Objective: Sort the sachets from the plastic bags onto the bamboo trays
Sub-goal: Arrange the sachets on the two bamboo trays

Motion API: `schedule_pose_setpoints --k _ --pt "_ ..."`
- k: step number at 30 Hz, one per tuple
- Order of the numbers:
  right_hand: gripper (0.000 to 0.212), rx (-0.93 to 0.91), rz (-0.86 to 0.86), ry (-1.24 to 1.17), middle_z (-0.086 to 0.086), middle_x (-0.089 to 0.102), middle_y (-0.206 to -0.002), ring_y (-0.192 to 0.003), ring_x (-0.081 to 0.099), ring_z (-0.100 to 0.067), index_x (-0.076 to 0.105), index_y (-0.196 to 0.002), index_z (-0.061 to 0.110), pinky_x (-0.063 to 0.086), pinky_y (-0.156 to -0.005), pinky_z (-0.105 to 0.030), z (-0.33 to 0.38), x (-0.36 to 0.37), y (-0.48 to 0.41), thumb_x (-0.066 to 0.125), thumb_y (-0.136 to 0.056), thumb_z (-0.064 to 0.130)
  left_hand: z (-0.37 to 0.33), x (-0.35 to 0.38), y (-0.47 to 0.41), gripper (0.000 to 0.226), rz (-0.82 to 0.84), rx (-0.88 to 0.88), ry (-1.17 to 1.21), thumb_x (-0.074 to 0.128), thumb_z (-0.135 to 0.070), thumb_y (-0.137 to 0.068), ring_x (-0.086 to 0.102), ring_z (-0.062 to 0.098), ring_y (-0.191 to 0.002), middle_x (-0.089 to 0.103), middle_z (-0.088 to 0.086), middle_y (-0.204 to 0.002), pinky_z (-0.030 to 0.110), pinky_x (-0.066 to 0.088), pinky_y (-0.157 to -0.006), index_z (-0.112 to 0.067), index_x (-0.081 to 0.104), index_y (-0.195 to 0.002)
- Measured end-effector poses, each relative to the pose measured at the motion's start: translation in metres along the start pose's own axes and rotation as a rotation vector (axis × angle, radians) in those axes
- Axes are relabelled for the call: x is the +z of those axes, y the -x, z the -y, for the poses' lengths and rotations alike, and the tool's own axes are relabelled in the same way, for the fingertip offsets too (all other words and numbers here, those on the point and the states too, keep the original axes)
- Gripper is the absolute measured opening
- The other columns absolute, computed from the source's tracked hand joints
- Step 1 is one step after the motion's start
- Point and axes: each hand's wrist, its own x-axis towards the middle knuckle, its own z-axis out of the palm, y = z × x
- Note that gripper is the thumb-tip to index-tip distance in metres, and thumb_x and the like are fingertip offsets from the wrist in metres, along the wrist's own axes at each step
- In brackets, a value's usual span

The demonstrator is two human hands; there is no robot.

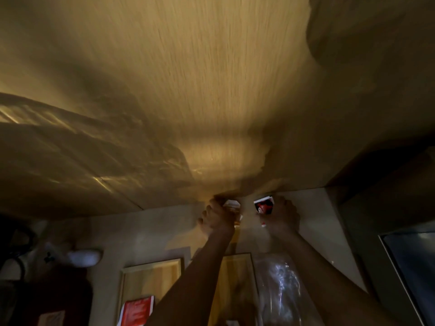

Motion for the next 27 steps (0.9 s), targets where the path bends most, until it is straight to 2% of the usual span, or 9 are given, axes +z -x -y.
schedule_pose_setpoints --k 3,6,9,13,16,19,22,24,27 --pt "0.022 -0.056 0.065 -0.146 -0.012 0.066 -0.111 -0.101 0.062 -0.034 0.058 -0.100 0.024 0.050 -0.085 -0.039 -0.001 -0.002 0.003 0.062 -0.079 0.022 0.006 0.001 -0.001 0.059 0.013 0.007 0.019 0.074 -0.038 -0.070 0.058 0.028 -0.115 0.065 0.011 -0.119 0.037 0.034 -0.099 -0.014 0.046 -0.116" --pt "0.032 -0.042 0.122 -0.226 -0.013 0.065 -0.116 -0.105 0.061 -0.033 0.056 -0.118 0.016 0.048 -0.084 -0.034 -0.006 -0.001 0.013 0.055 -0.086 0.019 0.014 -0.001 0.003 0.036 0.012 0.047 0.095 0.068 -0.034 -0.075 0.064 0.024 -0.104 0.073 0.003 -0.105 0.034 0.030 -0.092 -0.027 0.055 -0.107" --pt "0.033 -0.052 0.097 -0.275 -0.014 0.065 -0.118 -0.106 0.060 -0.031 0.056 -0.119 0.012 0.043 -0.081 -0.031 -0.008 -0.005 0.026 0.055 -0.087 0.021 0.027 -0.001 0.006 0.025 0.060 0.092 0.297 0.073 -0.039 -0.064 0.067 0.019 -0.101 0.074 -0.004 -0.101 0.035 0.042 -0.096 -0.038 0.065 -0.088" --pt "0.023 -0.104 0.072 -0.411 -0.013 0.067 -0.102 -0.094 0.063 -0.029 0.061 -0.106 0.007 0.043 -0.073 -0.029 -0.005 -0.020 0.040 0.057 -0.087 0.019 0.034 -0.027 0.029 0.020 0.050 0.151 0.440 0.066 -0.026 -0.081 0.066 0.030 -0.089 0.070 0.013 -0.091 0.029 0.049 -0.069 -0.009 0.065 -0.092" --pt "0.014 -0.140 0.085 -0.519 -0.009 0.062 -0.086 -0.075 0.061 -0.024 0.060 -0.098 0.006 0.045 -0.053 -0.022 0.002 -0.032 0.056 0.060 -0.086 0.014 0.046 -0.054 0.053 0.018 0.077 0.188 0.557 0.058 -0.016 -0.088 0.063 0.023 -0.074 0.063 0.007 -0.077 0.021 0.046 -0.051 0.000 0.063 -0.096" --pt "0.014 -0.148 0.130 -0.603 -0.011 0.061 -0.076 -0.053 0.055 -0.018 0.060 -0.095 0.000 0.040 -0.034 -0.017 0.008 -0.037 0.075 0.060 -0.086 0.010 0.065 -0.076 0.080 0.017 0.079 0.215 0.652 0.060 -0.014 -0.088 0.059 0.010 -0.066 0.065 0.006 -0.081 0.019 0.046 -0.053 -0.003 0.065 -0.100" --pt "0.014 -0.168 0.170 -0.650 -0.008 0.063 -0.071 -0.049 0.057 -0.014 0.062 -0.095 0.001 0.039 -0.036 -0.018 0.013 -0.039 0.099 0.061 -0.085 0.011 0.082 -0.090 0.110 0.005 0.101 0.227 0.738 0.061 -0.014 -0.088 0.057 0.000 -0.049 0.063 0.000 -0.069 0.012 0.041 -0.042 -0.012 0.063 -0.084" --pt "0.009 -0.181 0.192 -0.691 -0.006 0.062 -0.069 -0.039 0.055 -0.003 0.062 -0.091 0.005 0.036 -0.033 -0.014 0.016 -0.041 0.117 0.061 -0.085 0.011 0.094 -0.094 0.127 0.010 0.113 0.222 0.782 0.060 -0.013 -0.088 0.054 -0.001 -0.043 0.060 -0.002 -0.062 0.012 0.038 -0.036 -0.012 0.060 -0.079" --pt "0.005 -0.213 0.232 -0.706 -0.006 0.060 -0.063 -0.029 0.049 0.000 0.059 -0.081 0.010 0.032 -0.030 -0.012 0.016 -0.042 0.145 0.060 -0.086 0.010 0.112 -0.098 0.149 0.013 0.120 0.200 0.820 0.058 -0.014 -0.090 0.054 -0.004 -0.039 0.060 -0.002 -0.061 0.014 0.038 -0.036 -0.013 0.060 -0.076"
